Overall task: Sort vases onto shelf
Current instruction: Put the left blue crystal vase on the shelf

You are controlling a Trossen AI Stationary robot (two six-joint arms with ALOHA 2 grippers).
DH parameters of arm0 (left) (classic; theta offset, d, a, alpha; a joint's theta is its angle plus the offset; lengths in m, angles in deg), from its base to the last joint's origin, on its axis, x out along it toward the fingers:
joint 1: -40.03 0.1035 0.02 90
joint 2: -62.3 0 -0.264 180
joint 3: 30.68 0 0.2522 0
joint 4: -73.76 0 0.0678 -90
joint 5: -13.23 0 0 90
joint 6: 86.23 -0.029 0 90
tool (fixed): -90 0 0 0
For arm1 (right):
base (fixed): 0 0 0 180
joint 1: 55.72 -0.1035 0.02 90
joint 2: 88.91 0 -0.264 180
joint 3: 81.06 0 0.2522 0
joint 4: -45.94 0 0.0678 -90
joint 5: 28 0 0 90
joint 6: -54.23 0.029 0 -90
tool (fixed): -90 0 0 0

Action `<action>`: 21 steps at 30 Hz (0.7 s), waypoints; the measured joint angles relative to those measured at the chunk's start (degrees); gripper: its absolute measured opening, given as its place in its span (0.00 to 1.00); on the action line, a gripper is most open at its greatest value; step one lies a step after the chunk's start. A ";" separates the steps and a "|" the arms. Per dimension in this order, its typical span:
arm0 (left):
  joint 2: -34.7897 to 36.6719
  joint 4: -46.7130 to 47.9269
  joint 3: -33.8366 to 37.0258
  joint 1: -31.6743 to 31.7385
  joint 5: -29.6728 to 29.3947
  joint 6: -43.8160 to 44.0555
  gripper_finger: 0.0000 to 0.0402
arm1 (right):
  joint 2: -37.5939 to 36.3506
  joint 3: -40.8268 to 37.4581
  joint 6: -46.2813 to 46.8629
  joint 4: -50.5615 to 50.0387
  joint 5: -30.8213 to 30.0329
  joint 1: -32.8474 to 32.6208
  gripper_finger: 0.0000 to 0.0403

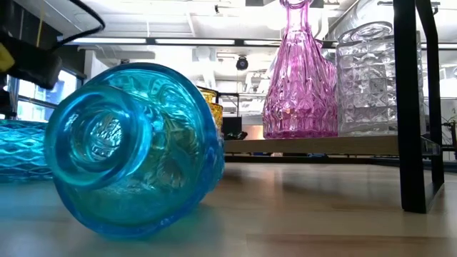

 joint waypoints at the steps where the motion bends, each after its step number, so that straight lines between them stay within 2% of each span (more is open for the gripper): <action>1: -0.84 -0.67 0.00 0.22 0.11 -0.57 0.58 | 0.00 -0.02 -0.06 0.33 0.00 -0.02 0.00; 9: -6.31 -2.96 -0.33 1.10 2.65 -3.37 0.55 | 0.00 -0.02 -1.50 2.27 0.00 -0.02 0.00; 13: -5.58 -2.39 -0.16 1.10 2.37 -3.14 0.45 | 0.00 -0.02 -1.49 2.43 -0.01 0.00 0.00; 17: -4.17 -1.51 0.06 1.16 2.40 -3.07 0.30 | 0.00 -0.02 -1.50 2.40 -0.01 -0.02 0.00; 21: -2.64 -2.16 0.07 1.10 5.09 -2.91 0.28 | 0.00 -0.02 -1.96 2.40 -0.02 0.00 0.00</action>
